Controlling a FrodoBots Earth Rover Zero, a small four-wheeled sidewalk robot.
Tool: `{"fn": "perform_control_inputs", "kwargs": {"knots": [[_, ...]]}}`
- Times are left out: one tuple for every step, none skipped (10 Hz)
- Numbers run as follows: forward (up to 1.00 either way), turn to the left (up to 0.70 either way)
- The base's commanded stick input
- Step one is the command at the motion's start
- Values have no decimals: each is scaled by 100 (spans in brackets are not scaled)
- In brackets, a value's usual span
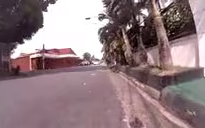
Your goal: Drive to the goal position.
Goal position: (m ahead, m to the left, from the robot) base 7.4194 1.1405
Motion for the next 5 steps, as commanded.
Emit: {"fn": "perform_control_inputs", "kwargs": {"knots": [[70, 0], [70, 0], [70, 0], [70, 0], [70, 0]]}}
